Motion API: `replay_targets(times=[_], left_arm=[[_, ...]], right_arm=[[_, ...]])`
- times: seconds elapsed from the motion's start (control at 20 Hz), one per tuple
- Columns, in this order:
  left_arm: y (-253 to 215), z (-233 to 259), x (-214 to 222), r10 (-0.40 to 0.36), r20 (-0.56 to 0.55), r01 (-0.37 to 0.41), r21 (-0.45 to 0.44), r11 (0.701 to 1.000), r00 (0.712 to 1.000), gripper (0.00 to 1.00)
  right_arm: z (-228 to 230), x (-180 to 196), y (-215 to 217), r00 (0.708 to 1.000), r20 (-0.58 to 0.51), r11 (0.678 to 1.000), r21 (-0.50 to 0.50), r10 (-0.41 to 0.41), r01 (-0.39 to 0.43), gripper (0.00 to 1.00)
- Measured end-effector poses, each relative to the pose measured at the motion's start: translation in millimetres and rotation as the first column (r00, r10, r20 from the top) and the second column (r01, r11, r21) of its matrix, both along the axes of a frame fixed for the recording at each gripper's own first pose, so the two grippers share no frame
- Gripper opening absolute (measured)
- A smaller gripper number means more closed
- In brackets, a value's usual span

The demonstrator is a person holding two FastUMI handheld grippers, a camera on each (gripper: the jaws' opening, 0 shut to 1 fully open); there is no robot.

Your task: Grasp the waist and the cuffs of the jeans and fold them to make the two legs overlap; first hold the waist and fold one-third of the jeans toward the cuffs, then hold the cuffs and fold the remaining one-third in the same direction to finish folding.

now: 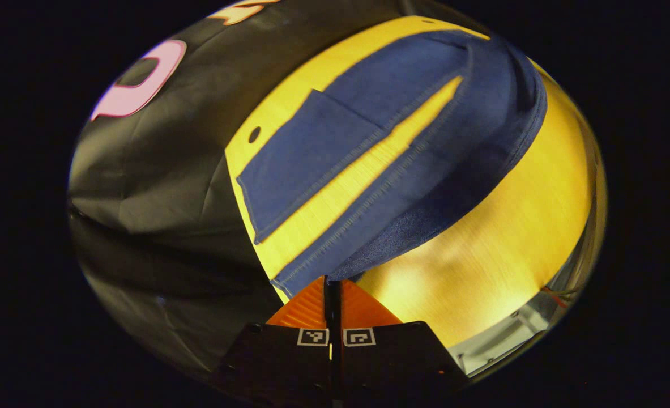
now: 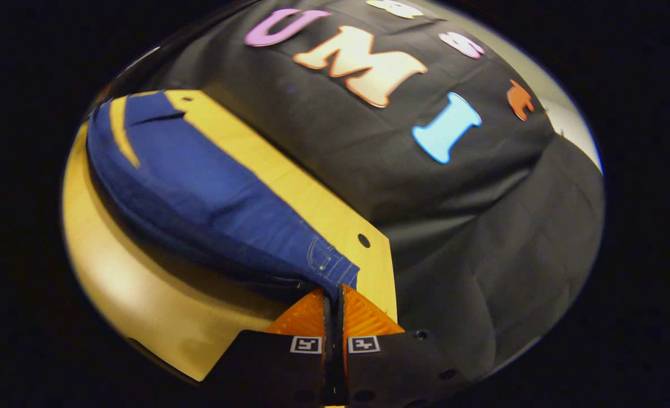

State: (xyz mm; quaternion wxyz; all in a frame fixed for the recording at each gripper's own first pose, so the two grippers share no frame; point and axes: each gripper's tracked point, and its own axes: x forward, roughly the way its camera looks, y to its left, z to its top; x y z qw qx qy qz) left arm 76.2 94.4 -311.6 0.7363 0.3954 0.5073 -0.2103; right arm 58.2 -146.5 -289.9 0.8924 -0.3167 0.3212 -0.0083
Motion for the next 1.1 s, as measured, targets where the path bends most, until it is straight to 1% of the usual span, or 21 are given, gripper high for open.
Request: replay_targets(times=[0.1,0.15,0.2,0.35,0.5,0.65,0.7,0.75,0.9,0.95,1.0,1.1], left_arm=[[-4.4,0.6,26.6,0.051,0.021,-0.05,-0.062,0.997,0.998,0.0],[-5.3,1.5,42.3,0.067,0.034,-0.064,-0.084,0.994,0.997,0.0],[-7.0,0.3,56.9,0.077,0.044,-0.072,-0.102,0.992,0.996,0.0],[-13.4,-10.0,90.8,0.104,0.031,-0.098,-0.143,0.985,0.994,0.0],[-24.1,-27.3,122.3,0.141,0.009,-0.136,-0.201,0.97,0.99,0.0],[-32.1,-38.7,155.0,0.163,0.015,-0.154,-0.254,0.955,0.986,0.0],[-33.9,-45.9,162.9,0.173,0.001,-0.166,-0.264,0.95,0.985,0.0],[-36.1,-52.0,163.7,0.178,-0.019,-0.176,-0.274,0.945,0.984,0.0],[-38.6,-76.0,177.6,0.197,-0.066,-0.208,-0.295,0.933,0.978,0.0],[-42.2,-79.3,182.6,0.211,-0.063,-0.22,-0.307,0.926,0.975,0.0],[-45.1,-79.5,186.4,0.221,-0.047,-0.224,-0.318,0.921,0.974,0.0],[-54.0,-74.6,198.0,0.246,0.033,-0.221,-0.336,0.916,0.969,0.0]], right_arm=[[7.1,21.1,4.8,0.998,0.032,0.998,0.026,-0.06,0.059,0.02],[6.9,34.9,5.7,0.996,0.046,0.997,0.031,-0.078,0.077,0.02],[5.5,42.5,6.8,0.995,0.039,0.995,0.034,-0.091,0.09,0.02],[-5.1,68.0,10.1,0.991,0.028,0.99,0.045,-0.132,0.131,0.02],[-18.9,95.0,12.6,0.986,0.033,0.985,0.062,-0.166,0.163,0.02],[-40.5,121.0,13.7,0.976,0.031,0.971,0.11,-0.216,0.212,0.02],[-48.7,128.2,14.4,0.972,0.021,0.966,0.123,-0.233,0.228,0.0],[-59.3,135.0,15.4,0.969,0.007,0.96,0.136,-0.247,0.243,0.02],[-90.5,150.8,17.8,0.961,-0.039,0.946,0.168,-0.274,0.277,0.02],[-103.4,154.2,18.6,0.959,-0.051,0.943,0.176,-0.278,0.283,0.0],[-112.1,153.6,19.0,0.956,-0.069,0.939,0.181,-0.285,0.293,0.02],[-122.9,155.1,16.8,0.95,-0.083,0.931,0.191,-0.301,0.312,0.05]])
